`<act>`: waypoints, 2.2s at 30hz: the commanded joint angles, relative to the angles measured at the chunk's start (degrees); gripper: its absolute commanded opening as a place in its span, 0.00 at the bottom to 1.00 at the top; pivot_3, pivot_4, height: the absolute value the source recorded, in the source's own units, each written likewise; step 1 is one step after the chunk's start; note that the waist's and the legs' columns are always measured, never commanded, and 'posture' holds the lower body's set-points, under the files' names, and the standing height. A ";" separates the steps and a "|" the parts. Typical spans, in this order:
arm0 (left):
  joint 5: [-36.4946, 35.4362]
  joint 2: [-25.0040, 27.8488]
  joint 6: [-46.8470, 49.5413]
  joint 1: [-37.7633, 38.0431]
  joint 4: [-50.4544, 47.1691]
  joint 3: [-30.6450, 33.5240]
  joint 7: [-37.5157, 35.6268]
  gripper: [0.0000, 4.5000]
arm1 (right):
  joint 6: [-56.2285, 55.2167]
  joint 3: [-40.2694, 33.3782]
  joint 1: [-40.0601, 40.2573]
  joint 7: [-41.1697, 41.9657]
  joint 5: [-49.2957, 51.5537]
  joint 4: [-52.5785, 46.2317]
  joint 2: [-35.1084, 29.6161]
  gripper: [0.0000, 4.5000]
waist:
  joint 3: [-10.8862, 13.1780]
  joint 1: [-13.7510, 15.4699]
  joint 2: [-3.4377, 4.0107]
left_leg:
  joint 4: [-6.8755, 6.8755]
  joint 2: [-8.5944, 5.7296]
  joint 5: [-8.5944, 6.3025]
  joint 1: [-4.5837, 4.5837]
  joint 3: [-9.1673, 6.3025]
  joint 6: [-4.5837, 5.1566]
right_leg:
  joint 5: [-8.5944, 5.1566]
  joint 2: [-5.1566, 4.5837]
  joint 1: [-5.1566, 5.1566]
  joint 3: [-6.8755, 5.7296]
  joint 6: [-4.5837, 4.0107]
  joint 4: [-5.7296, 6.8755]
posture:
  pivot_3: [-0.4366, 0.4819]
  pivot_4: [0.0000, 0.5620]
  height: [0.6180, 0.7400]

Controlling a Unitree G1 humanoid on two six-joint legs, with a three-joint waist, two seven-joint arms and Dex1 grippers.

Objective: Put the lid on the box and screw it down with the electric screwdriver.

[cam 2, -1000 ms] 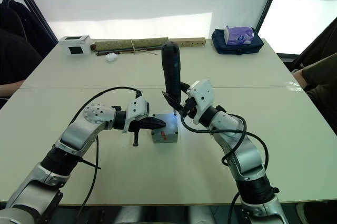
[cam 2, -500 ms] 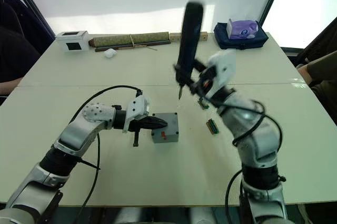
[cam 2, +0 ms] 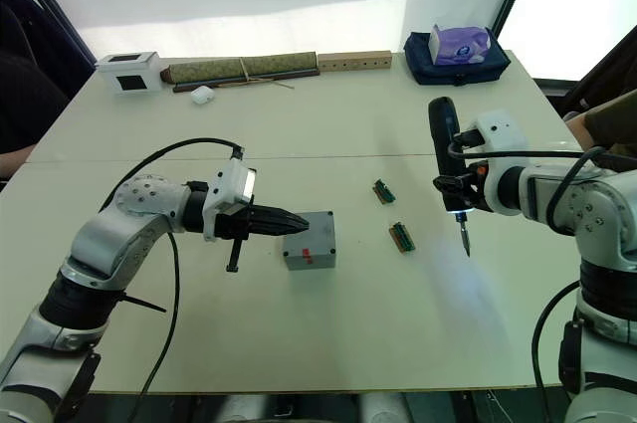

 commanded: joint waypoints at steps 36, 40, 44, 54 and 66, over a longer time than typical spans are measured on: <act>7.04 8.43 -4.22 4.93 3.44 0.07 2.95 0.00 | -28.36 7.63 0.44 13.50 -10.24 -8.98 4.79 0.94 | 0.19 -0.08 -0.30 | 0.29 0.23 0.01 0.09 0.25 0.06 | 0.15 0.52 0.03 0.30 0.30 0.16 | 0.48 0.27 1.00; 9.73 9.24 -6.56 6.60 5.25 -0.72 2.56 0.00 | -35.28 12.70 6.02 14.88 -13.69 -12.44 6.72 0.68 | 0.21 0.39 -0.35 | 0.29 0.24 0.01 0.07 0.26 0.06 | 0.14 0.48 0.03 0.32 0.28 0.13 | 0.48 0.27 1.00; 12.07 8.42 -8.52 7.50 7.31 -1.49 3.01 0.00 | -41.45 18.57 10.54 16.19 -18.56 -13.33 6.93 0.32 | 0.20 0.20 -0.38 | 0.34 0.08 0.00 0.08 0.40 0.07 | 0.18 0.18 0.06 0.33 0.35 0.13 | 0.48 0.27 1.00; 16.28 2.85 -10.85 4.86 12.11 -4.91 4.46 0.00 | -47.55 28.09 12.53 20.71 -23.88 -9.91 11.79 0.01 | 0.19 0.11 -0.41 | 0.39 0.11 0.00 0.18 0.44 0.08 | 0.21 0.24 0.10 0.35 0.40 0.19 | 0.48 0.27 1.00; 20.53 -1.97 -14.97 -0.89 20.06 -6.73 5.52 0.00 | -45.29 30.48 11.60 26.88 -24.12 -12.40 12.82 0.01 | 0.19 0.15 -0.41 | 0.45 0.10 0.00 0.20 0.46 0.08 | 0.21 0.26 0.09 0.34 0.40 0.29 | 0.48 0.27 1.00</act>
